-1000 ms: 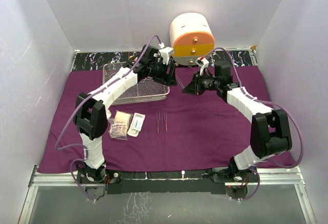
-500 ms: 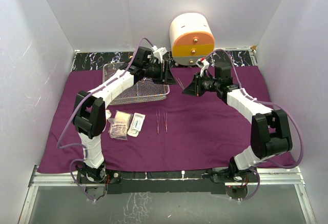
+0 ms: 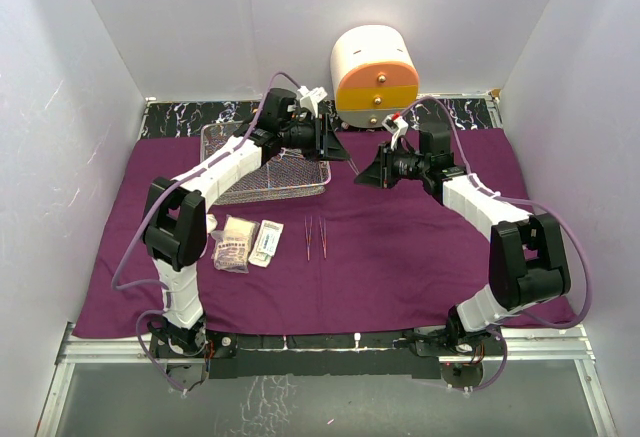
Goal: Open and lay out the surgical kit
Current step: Place the medical item in the surgical kit.
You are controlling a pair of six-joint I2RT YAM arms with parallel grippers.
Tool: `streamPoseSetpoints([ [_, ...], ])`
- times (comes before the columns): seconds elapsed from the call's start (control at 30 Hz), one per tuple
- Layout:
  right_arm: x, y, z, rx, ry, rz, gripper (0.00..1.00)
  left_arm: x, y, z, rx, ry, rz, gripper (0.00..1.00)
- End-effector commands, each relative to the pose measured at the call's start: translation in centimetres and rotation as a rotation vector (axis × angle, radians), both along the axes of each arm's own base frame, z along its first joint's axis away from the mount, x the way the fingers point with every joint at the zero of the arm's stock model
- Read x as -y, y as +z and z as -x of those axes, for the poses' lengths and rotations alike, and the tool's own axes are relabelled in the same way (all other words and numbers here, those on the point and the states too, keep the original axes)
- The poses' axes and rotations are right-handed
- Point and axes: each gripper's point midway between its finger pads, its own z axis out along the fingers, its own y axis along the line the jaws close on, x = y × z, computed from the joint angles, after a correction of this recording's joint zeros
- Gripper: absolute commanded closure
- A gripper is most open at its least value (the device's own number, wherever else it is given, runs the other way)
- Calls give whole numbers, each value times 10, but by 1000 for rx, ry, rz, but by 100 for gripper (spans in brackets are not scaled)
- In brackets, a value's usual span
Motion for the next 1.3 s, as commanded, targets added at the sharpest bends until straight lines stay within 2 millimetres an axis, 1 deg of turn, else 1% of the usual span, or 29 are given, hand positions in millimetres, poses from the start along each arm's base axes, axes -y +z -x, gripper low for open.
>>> streamPoseSetpoints([
  [0.0, -3, 24, -2, 94, 21, -39, 100, 0, 22, 5, 13, -17, 57, 70],
  [0.1, -4, 24, -1, 92, 25, -46, 100, 0, 19, 3, -5, -1, 54, 70],
  [0.2, -6, 22, 0, 88, 23, -47, 100, 0, 17, 2, -33, 24, 48, 65],
  [0.27, -7, 21, 0, 85, 24, -47, 100, 0, 16, -1, -50, 42, 42, 64],
  [0.37, -9, 20, 0, 83, 22, -44, 100, -1, 14, -4, -91, 79, 27, 65],
  [0.47, -10, 18, -1, 82, 15, -36, 100, -2, 9, -7, -139, 118, 10, 71],
  [0.53, -11, 16, -2, 81, 7, -28, 100, -3, 5, -8, -159, 136, -7, 73],
  [0.67, -13, 12, -4, 84, -6, 3, 100, -3, -2, -8, -194, 155, -20, 72],
  [0.87, -14, 6, -9, 87, -37, 49, 100, -4, -6, -9, -208, 175, -38, 69],
  [1.07, -13, 2, -15, 84, -79, 81, 100, -1, -13, -3, -268, 187, -42, 67],
  [1.17, -14, 2, -18, 79, -95, 92, 100, 3, -20, 2, -330, 200, -42, 62],
  [1.27, -18, 1, -19, 72, -104, 101, 99, 7, -27, 7, -376, 208, -48, 61],
])
